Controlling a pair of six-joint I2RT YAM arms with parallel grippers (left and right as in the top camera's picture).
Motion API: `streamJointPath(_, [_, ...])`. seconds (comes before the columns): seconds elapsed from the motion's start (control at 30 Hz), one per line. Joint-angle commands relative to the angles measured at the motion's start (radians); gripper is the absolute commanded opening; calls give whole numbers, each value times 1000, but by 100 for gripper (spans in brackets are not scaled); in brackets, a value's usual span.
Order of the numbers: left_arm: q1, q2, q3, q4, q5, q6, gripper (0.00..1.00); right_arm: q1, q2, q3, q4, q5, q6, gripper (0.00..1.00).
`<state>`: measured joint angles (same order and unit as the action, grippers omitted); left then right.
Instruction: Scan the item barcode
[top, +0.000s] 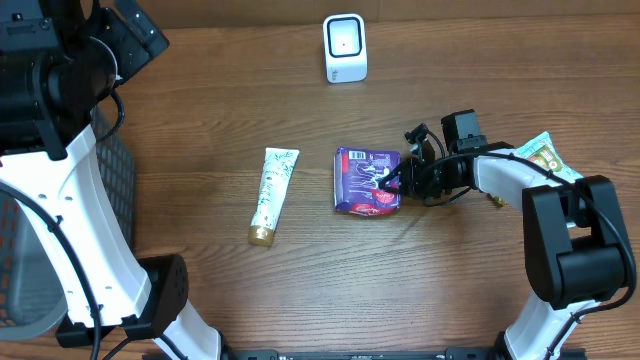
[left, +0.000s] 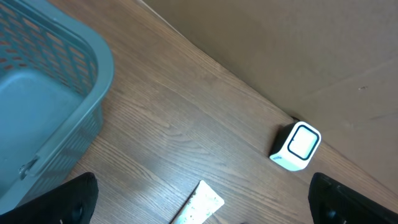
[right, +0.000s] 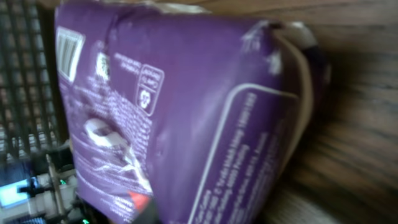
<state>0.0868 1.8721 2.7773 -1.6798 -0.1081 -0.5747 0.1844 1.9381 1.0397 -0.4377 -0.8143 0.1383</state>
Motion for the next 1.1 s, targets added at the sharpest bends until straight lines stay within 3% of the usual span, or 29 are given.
streamJointPath(0.0, [-2,-2,1,0,2,-8,100,-8,0,5,-21,-60,-3,7])
streamJointPath(0.33, [-2,-2,1,0,2,-8,100,-32,-135,112,-158,-109,-15,4])
streamJointPath(0.83, [-2,-2,1,0,2,-9,100,-14,-534,170,-224,124,-15,4])
streamJointPath(1.07, [-2,-2,1,0,2,-9,100,108,-628,170,-300,324,-15,4])
